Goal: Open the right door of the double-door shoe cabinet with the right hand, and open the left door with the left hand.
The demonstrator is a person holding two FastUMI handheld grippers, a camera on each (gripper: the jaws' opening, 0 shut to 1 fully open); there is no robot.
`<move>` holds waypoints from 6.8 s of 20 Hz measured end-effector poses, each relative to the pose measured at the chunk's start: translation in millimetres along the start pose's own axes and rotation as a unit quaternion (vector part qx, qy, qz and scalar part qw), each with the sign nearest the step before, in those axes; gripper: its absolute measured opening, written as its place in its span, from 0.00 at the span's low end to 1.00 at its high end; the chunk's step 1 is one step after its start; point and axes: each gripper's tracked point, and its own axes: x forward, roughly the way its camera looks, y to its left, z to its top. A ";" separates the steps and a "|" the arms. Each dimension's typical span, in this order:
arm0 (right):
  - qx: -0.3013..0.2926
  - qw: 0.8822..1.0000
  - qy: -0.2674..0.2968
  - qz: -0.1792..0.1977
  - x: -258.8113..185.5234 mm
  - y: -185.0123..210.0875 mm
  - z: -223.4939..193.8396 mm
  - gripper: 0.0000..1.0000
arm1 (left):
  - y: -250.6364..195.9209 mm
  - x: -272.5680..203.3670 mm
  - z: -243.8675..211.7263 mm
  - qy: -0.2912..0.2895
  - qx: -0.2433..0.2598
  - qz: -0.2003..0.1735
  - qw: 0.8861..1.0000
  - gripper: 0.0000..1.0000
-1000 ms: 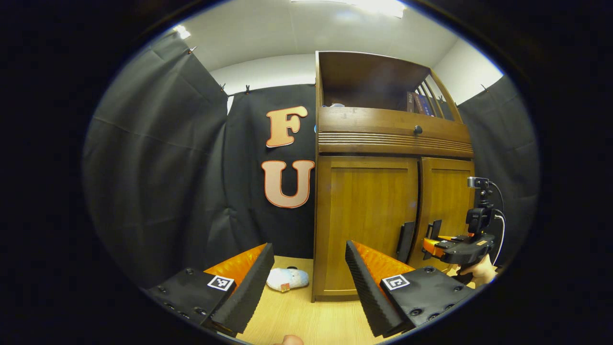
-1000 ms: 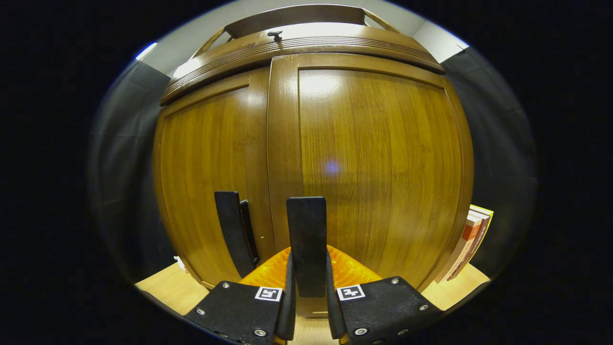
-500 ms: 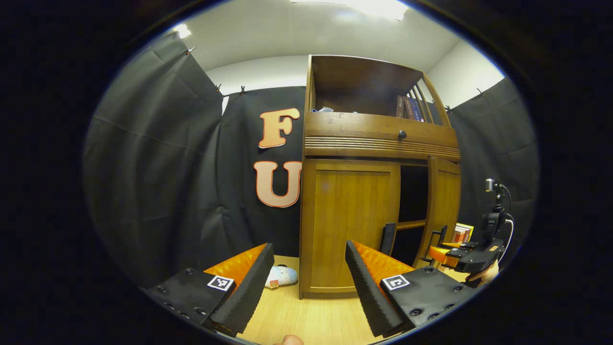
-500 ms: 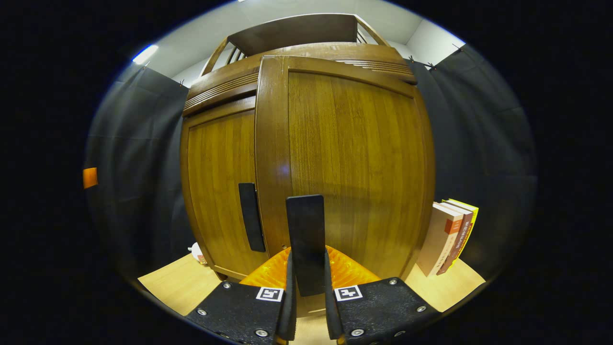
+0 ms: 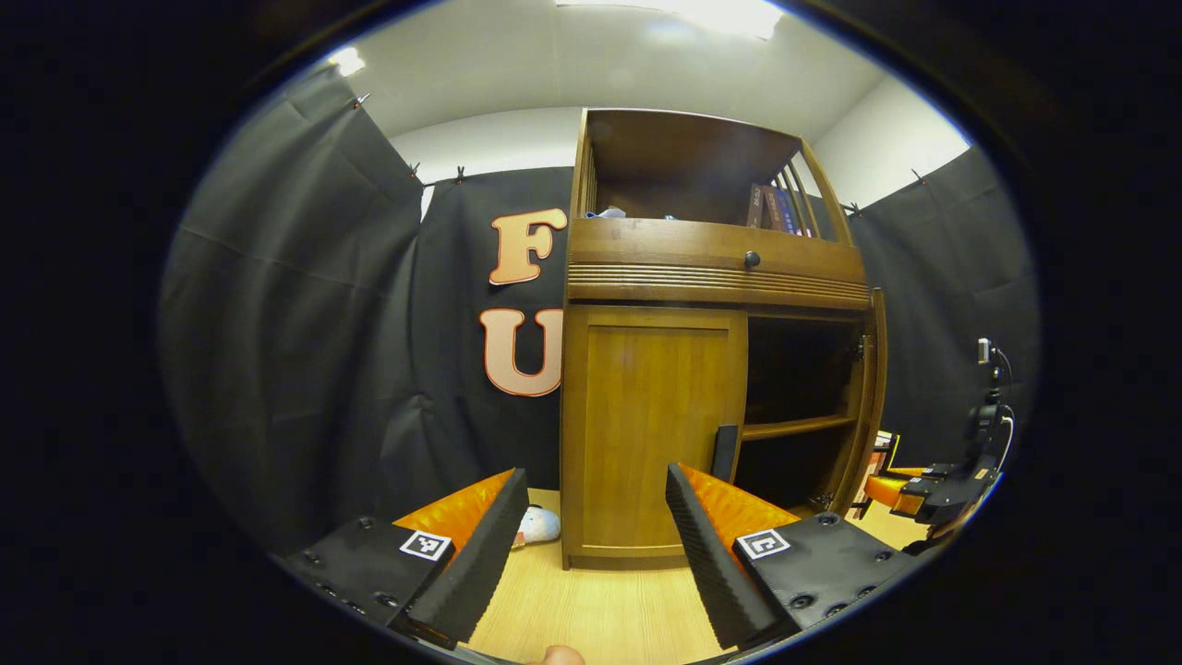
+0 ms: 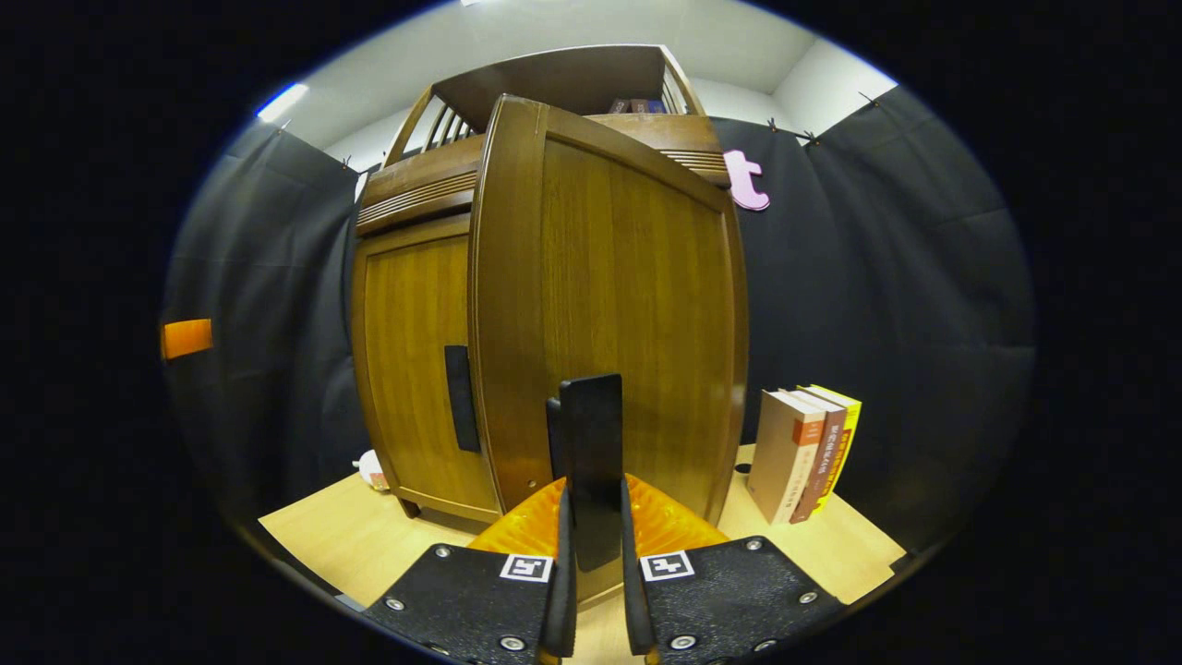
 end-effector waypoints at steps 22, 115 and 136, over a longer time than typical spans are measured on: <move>-0.004 0.998 -0.002 -0.062 -55.1 -164.6 7.1 0.00 | -81.0 -3.8 -6.3 0.005 0.018 -0.036 0.999 0.99; -0.005 0.996 -0.080 -0.037 -123.8 -48.5 64.8 0.92 | -9.7 42.8 -117.6 0.070 0.009 -0.084 0.994 0.13; -0.012 0.998 -0.062 -0.007 -86.0 3.6 55.2 0.92 | 90.1 38.2 -111.8 0.074 0.018 -0.031 0.997 0.07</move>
